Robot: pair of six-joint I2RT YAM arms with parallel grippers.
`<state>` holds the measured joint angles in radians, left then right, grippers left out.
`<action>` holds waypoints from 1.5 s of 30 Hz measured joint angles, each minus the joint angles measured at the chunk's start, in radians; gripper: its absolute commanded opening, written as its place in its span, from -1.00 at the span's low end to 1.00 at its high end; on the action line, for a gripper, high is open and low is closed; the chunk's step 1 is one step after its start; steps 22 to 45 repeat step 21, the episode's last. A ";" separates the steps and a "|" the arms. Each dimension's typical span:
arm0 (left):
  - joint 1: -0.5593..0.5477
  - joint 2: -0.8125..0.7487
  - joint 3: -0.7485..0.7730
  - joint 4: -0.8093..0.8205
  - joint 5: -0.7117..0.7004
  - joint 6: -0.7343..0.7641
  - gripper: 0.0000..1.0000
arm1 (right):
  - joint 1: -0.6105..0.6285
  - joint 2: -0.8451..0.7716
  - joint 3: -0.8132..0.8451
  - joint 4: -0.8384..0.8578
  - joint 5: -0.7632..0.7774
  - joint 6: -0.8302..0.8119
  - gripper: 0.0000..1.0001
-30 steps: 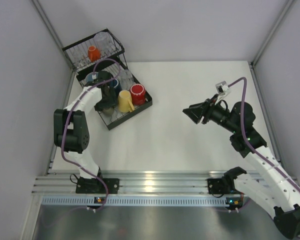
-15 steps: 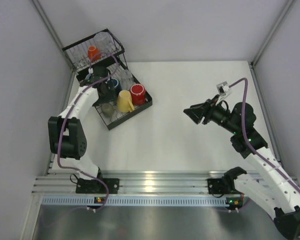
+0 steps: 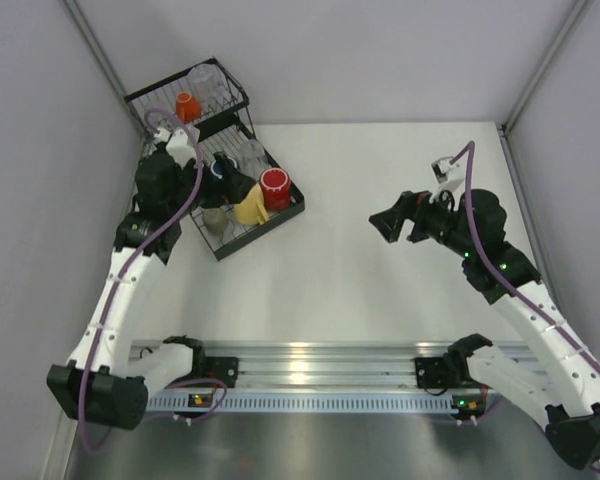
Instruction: Load the cups into the dish rack
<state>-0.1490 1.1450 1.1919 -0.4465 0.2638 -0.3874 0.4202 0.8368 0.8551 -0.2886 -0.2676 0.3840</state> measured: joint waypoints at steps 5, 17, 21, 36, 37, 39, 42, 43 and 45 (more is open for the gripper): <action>-0.008 -0.207 -0.214 0.172 0.176 -0.057 0.96 | 0.000 -0.005 0.049 -0.050 0.070 0.006 0.99; -0.018 -0.345 -0.443 0.243 0.340 -0.068 0.96 | 0.000 -0.042 0.029 -0.108 0.145 0.033 0.99; -0.018 -0.344 -0.443 0.268 0.367 -0.069 0.96 | 0.000 -0.061 0.008 -0.092 0.147 0.042 1.00; -0.018 -0.344 -0.443 0.268 0.367 -0.069 0.96 | 0.000 -0.061 0.008 -0.092 0.147 0.042 1.00; -0.018 -0.344 -0.443 0.268 0.367 -0.069 0.96 | 0.000 -0.061 0.008 -0.092 0.147 0.042 1.00; -0.018 -0.344 -0.443 0.268 0.367 -0.069 0.96 | 0.000 -0.061 0.008 -0.092 0.147 0.042 1.00; -0.018 -0.344 -0.443 0.268 0.367 -0.069 0.96 | 0.000 -0.061 0.008 -0.092 0.147 0.042 1.00; -0.018 -0.344 -0.443 0.268 0.367 -0.069 0.96 | 0.000 -0.061 0.008 -0.092 0.147 0.042 1.00; -0.018 -0.344 -0.443 0.268 0.367 -0.069 0.96 | 0.000 -0.061 0.008 -0.092 0.147 0.042 1.00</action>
